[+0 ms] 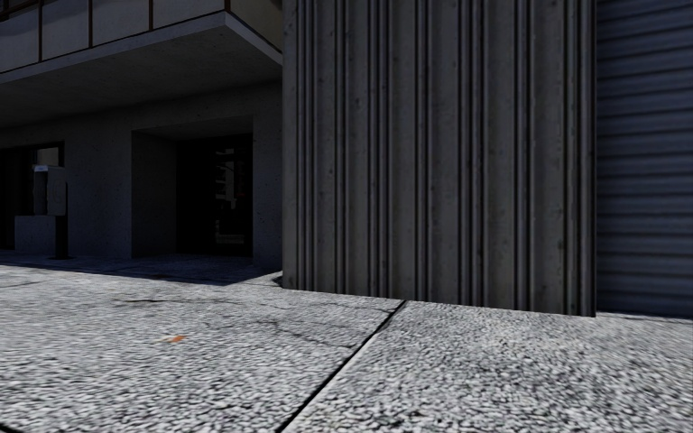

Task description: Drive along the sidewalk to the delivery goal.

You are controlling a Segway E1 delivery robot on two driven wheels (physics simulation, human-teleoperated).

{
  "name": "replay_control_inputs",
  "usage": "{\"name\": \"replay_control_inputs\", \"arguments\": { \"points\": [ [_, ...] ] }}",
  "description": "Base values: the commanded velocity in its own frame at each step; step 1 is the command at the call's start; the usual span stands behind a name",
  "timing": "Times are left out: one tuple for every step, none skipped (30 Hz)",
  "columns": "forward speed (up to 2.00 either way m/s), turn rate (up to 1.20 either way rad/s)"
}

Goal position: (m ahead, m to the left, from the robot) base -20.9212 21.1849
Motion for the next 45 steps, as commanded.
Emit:
{"name": "replay_control_inputs", "arguments": {
  "points": [
    [0.0,0.0],
    [0.0,0.0],
    [0.0,0.0],
    [0.0,0.0],
    [0.0,0.0],
    [0.0,0.0],
    [0.0,0.0],
    [0.0,0.0],
    [0.0,0.0],
    [0.0,0.0],
    [0.0,0.0],
    [0.0,0.0],
    [0.0,0.0],
    [0.0,0.0],
    [0.0,0.0],
    [0.0,0.0],
    [0.0,0.0],
    [0.0,0.0],
    [0.0,0.0],
    [0.0,0.0],
    [0.0,0.0],
    [0.0,0.0],
    [0.0,0.0],
    [0.0,0.0],
    [0.0,0.0],
    [0.0,0.0],
    [0.0,0.0],
    [0.0,0.0],
    [0.0,0.0],
    [0.0,0.0],
    [0.0,0.06],
    [0.0,0.35],
    [0.0,0.53],
    [0.0,0.67],
    [0.0,0.72],
    [0.0,0.84],
    [0.0,0.92],
    [0.0,0.94],
    [0.0,0.94],
    [0.0,0.95],
    [0.0,0.95],
    [0.0,0.95],
    [0.0,0.95],
    [0.0,0.95],
    [0.0,0.95]
  ]
}}
